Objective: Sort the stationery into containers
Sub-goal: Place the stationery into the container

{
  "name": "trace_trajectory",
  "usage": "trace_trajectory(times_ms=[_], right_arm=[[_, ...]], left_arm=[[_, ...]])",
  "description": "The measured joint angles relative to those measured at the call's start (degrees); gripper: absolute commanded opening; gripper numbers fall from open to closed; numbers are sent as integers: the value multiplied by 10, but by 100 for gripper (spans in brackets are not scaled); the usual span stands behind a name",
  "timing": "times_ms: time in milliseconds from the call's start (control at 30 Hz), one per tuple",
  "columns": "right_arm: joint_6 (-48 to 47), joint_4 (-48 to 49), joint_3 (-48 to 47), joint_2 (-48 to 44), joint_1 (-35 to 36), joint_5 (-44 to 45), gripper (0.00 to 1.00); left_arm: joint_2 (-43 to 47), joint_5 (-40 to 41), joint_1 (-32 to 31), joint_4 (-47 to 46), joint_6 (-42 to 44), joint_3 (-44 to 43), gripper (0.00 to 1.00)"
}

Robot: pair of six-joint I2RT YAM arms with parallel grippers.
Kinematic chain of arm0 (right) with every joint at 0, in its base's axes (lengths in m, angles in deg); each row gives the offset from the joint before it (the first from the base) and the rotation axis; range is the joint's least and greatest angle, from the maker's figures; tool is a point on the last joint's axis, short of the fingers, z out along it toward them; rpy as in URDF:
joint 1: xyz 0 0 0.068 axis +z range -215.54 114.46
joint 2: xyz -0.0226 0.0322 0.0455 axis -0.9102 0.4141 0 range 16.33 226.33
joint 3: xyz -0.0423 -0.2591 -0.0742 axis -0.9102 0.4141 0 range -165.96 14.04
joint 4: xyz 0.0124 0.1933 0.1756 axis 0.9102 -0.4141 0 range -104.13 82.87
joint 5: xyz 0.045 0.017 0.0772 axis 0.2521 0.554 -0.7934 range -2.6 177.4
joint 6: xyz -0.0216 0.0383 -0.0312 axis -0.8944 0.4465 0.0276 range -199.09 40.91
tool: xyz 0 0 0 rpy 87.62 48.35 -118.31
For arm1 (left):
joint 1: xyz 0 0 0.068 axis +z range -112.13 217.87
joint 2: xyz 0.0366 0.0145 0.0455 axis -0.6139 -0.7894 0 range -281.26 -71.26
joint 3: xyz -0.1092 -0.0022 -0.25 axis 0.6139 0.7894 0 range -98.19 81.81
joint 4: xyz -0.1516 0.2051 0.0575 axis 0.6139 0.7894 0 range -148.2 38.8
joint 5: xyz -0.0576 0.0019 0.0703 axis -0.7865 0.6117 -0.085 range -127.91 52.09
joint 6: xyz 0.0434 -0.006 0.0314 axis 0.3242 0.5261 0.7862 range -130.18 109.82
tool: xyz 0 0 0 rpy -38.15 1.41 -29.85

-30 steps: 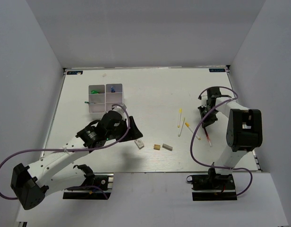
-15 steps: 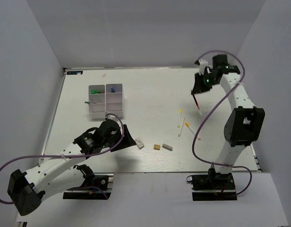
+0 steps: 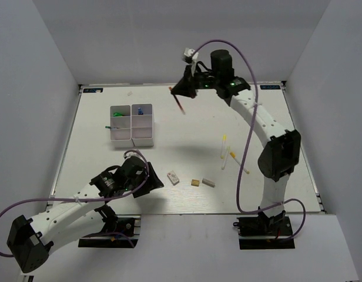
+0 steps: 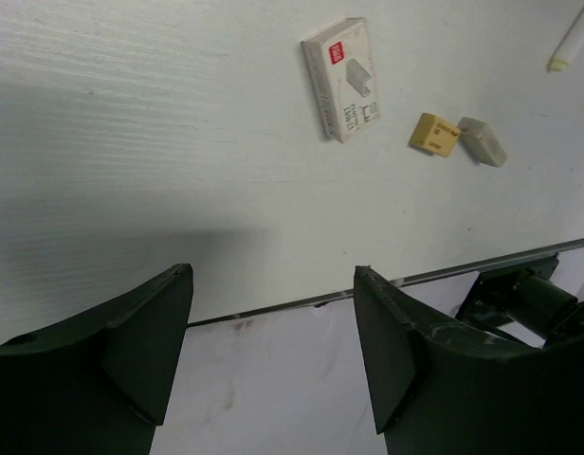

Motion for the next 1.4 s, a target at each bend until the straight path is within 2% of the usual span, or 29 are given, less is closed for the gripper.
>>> trace_trajectory(times_ms=[167,433,533,800,1200,1300,1333,1400], right_arm=[[80,193,-70,112,53,-66,0],[143,404,-125,253,129,-87,0],[150,447,-166,294,156,-84,0],[157,530,-184,307,193,-52,0],[101,549,-211,394,209,44,0],[93,540,-211,405,210,53,24],[92,539,-211,405,210,54,46],[86,544,-211,405,210,57,56]], left_arm=[[-9,-5,0,-9,9,24,77],[-11,-14,0,-25,30,41,77],[-11,-20,0,-38,33,51,77],[-11,-38,0,-59,35,69,77],[-24,-49,0,-77,40,72,77],[-32,-50,0,-82,43,72,78],[-35,-51,0,-82,45,72,78],[-43,-53,0,-84,48,72,78]])
